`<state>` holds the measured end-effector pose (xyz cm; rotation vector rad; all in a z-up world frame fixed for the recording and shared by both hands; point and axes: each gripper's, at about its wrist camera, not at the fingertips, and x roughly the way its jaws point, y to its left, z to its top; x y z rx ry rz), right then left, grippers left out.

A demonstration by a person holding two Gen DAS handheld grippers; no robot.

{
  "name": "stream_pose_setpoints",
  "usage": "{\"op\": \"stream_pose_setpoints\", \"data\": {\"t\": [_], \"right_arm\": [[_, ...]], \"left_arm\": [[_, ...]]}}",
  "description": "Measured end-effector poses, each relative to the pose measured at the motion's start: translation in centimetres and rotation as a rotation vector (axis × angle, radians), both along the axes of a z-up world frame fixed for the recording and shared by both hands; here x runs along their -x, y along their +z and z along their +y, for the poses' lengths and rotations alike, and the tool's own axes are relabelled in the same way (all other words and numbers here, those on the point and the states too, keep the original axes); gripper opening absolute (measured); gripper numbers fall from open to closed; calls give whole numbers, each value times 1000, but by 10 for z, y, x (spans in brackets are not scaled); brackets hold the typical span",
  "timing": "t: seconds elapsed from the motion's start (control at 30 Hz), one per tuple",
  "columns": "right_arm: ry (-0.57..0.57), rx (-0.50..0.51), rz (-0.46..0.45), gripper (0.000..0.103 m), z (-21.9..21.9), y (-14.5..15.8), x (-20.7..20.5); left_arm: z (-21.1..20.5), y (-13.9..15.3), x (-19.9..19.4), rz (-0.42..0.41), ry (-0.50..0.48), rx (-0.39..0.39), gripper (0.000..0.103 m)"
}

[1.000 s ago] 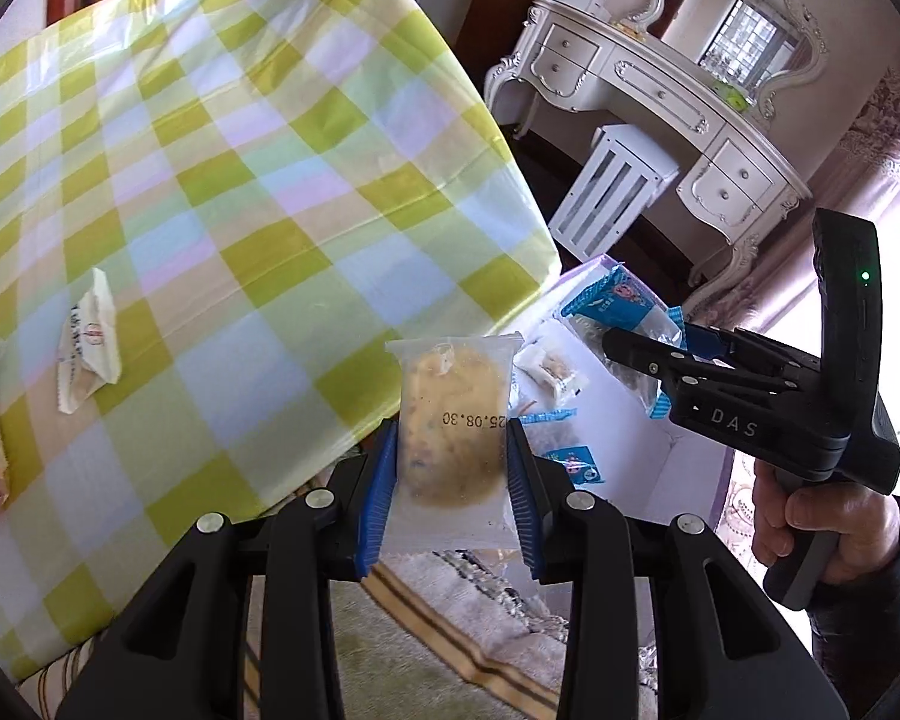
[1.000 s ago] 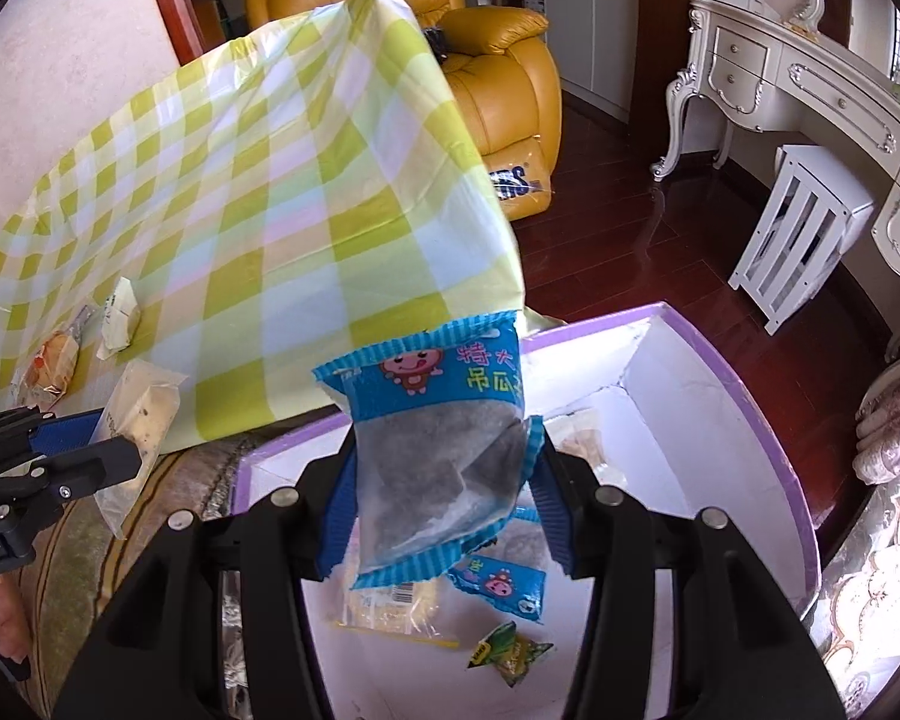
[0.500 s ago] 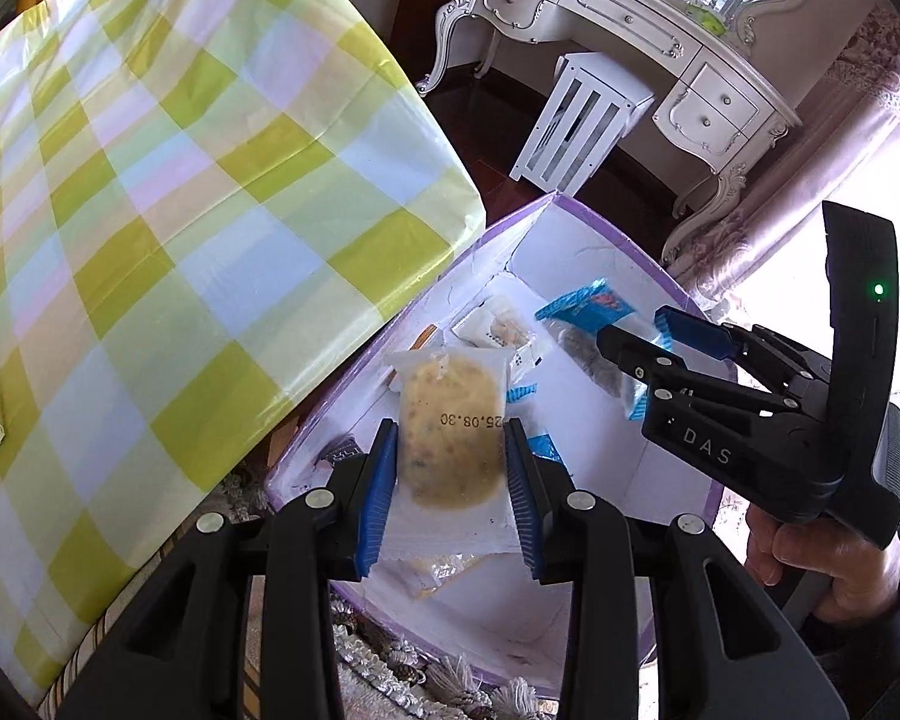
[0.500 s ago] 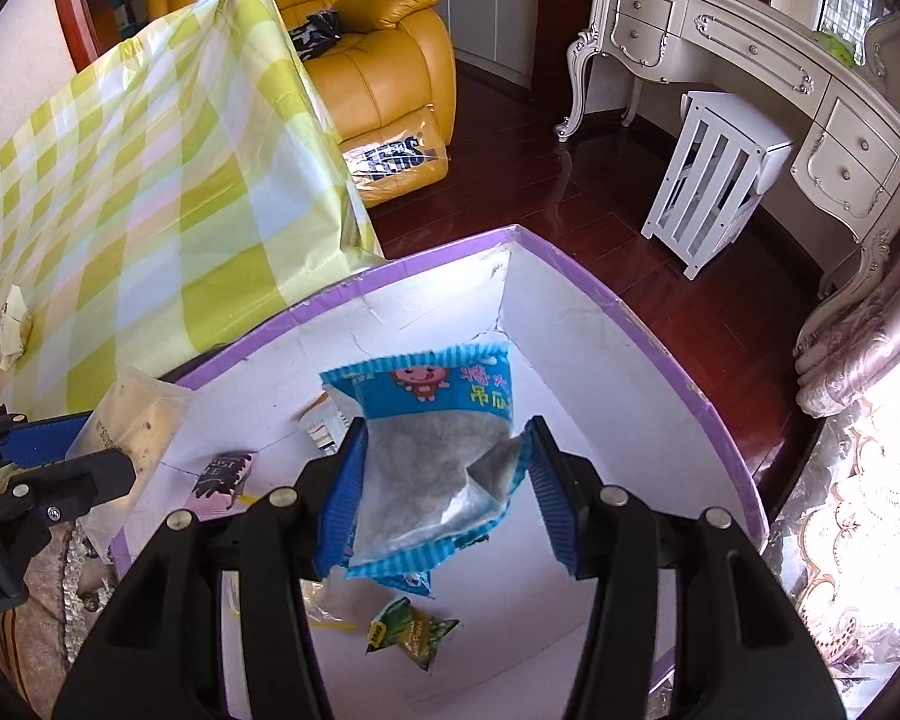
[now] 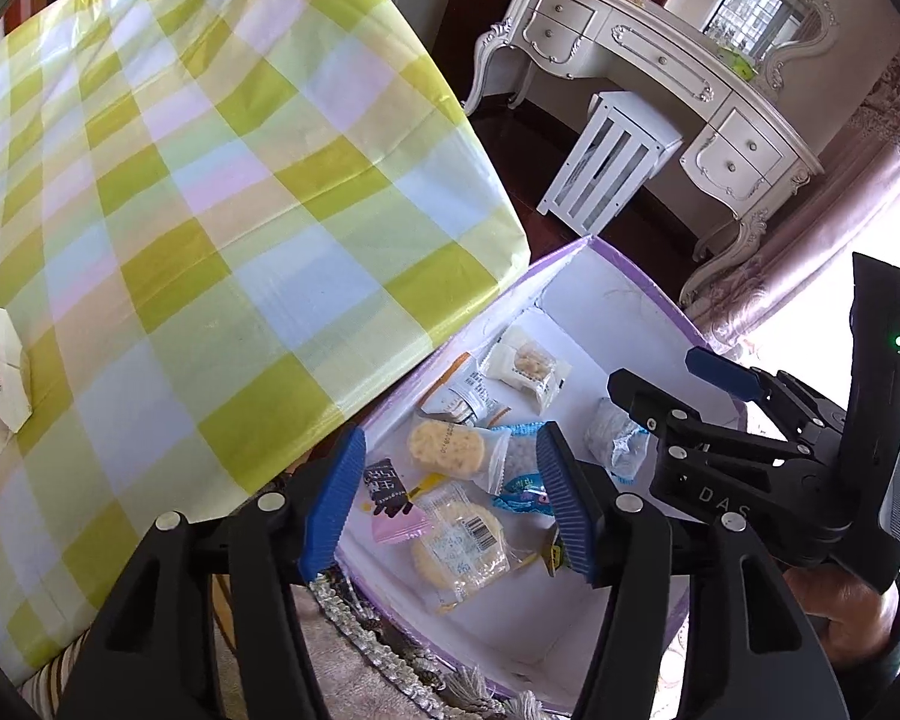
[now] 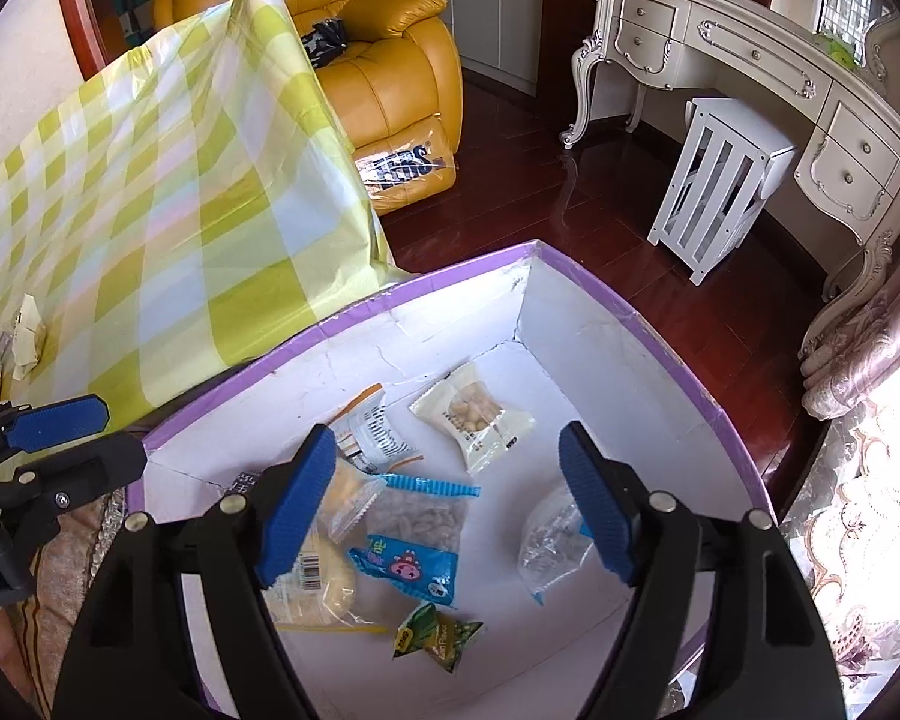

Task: Organize snacks
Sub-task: 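Move both tools back over the remaining snacks on the table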

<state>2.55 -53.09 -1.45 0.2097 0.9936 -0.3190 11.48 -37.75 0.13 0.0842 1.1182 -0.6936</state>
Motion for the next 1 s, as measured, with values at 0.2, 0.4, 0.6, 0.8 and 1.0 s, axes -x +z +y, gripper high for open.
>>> {"op": "stream_pose_setpoints", "data": {"t": [0.2, 0.4, 0.6, 0.8, 1.0], "right_arm": [[58, -60, -57, 77, 37, 15, -11], [87, -142, -116, 78, 84, 30, -28], [137, -163, -140, 78, 130, 41, -44], [173, -141, -146, 78, 164, 46, -55], [213, -104, -115, 79, 191, 40, -68]], "left_arm": [[37, 15, -4, -91, 104, -9, 60], [95, 32, -11, -211, 266, -37, 60], [169, 40, -11, -249, 437, -32, 60], [243, 39, 1, -238, 600, 1, 60], [304, 35, 15, -201, 741, 46, 60]]}}
